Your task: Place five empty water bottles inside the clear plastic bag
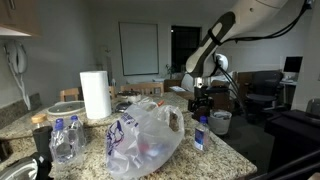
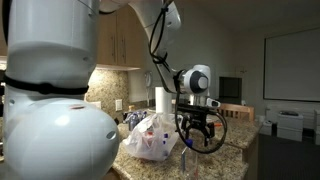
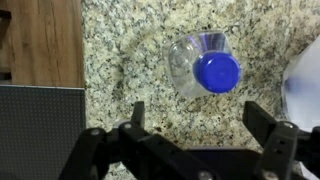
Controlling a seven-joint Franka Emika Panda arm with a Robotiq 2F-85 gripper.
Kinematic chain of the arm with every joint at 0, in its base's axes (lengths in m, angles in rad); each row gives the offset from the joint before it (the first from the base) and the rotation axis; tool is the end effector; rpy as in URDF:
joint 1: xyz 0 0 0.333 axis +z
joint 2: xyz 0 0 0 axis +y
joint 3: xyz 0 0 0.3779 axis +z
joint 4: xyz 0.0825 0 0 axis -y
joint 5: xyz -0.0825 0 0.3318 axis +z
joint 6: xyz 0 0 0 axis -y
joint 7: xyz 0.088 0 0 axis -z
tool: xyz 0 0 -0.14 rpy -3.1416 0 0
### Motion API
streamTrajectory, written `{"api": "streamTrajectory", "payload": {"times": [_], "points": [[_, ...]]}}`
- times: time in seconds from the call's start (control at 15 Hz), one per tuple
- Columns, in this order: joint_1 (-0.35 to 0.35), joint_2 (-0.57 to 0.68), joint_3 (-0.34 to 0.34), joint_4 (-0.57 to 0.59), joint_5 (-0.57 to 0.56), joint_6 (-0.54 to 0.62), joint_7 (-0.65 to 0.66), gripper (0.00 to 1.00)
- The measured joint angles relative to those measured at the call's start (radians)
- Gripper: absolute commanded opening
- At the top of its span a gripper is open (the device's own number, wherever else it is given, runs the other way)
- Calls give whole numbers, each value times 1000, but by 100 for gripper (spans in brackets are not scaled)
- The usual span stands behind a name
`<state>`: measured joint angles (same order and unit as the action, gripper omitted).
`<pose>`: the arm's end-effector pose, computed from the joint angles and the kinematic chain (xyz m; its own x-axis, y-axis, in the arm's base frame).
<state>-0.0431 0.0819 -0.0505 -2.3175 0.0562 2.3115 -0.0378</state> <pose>0.4718 -0.0416 0.3670 0.9918 -0.0934 -0.0869 -0.0970 -0.9946 -0.0372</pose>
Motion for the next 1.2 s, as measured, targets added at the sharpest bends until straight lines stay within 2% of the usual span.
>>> {"api": "streamTrajectory", "payload": {"times": [0.13,0.2,0.33,0.4,0.93,1.2], "points": [[0,-32,5,-34,0,7,0,96],[0,-45,7,-51,0,7,0,74],[1,-68,11,-82,0,7,0,69],[2,-76,13,-94,0,7,0,64],[8,-92,14,-112,0,19,0,10],[8,-92,15,-109,-2,20,0,10]]}}
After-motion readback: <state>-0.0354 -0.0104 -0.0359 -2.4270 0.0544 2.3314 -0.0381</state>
